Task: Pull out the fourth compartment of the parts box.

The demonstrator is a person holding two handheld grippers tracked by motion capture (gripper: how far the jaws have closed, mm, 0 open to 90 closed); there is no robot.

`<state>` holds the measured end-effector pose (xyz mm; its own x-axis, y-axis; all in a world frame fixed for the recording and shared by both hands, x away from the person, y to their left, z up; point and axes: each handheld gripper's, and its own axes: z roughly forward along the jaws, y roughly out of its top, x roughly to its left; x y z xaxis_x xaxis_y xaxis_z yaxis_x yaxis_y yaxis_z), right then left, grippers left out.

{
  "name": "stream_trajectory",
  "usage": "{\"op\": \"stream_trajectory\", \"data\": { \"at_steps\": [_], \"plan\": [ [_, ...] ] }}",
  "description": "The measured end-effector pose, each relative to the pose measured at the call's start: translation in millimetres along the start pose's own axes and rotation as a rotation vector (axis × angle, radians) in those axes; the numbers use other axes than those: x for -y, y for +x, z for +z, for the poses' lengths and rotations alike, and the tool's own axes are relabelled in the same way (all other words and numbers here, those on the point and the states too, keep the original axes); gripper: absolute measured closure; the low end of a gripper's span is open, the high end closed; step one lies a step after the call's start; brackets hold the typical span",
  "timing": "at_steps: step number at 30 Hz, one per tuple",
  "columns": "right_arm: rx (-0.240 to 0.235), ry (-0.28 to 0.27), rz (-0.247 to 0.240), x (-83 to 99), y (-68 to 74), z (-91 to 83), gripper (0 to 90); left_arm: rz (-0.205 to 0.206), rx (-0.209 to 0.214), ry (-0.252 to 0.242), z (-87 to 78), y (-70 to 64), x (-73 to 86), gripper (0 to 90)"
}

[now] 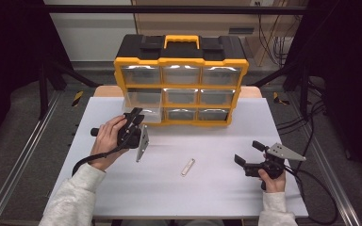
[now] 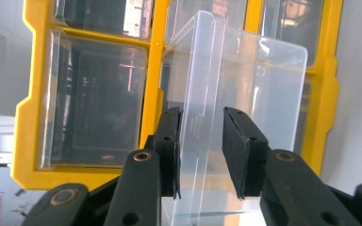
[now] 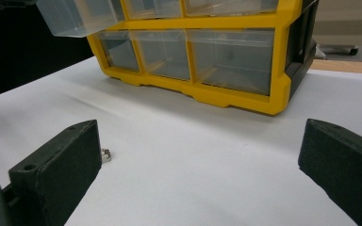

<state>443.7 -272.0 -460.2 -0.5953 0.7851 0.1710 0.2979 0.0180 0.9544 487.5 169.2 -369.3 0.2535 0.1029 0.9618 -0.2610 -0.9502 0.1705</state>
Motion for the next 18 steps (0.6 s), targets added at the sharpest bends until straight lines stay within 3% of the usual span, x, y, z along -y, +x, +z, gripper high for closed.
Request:
{"op": "stream_trajectory", "data": {
  "at_steps": [8,13,18],
  "plan": [
    [0.000,0.000,0.001,-0.1,0.0,-0.2,0.3,-0.130,0.048,-0.011,-4.6,4.9,1.9,54.3],
    [0.000,-0.001,0.002,-0.1,0.1,-0.2,0.3,-0.266,0.074,-0.027,-6.5,9.3,4.8,46.3],
    [0.000,-0.001,0.000,0.0,0.0,-0.1,0.3,-0.364,0.109,-0.041,-9.2,12.4,8.4,41.7]
  ]
}}
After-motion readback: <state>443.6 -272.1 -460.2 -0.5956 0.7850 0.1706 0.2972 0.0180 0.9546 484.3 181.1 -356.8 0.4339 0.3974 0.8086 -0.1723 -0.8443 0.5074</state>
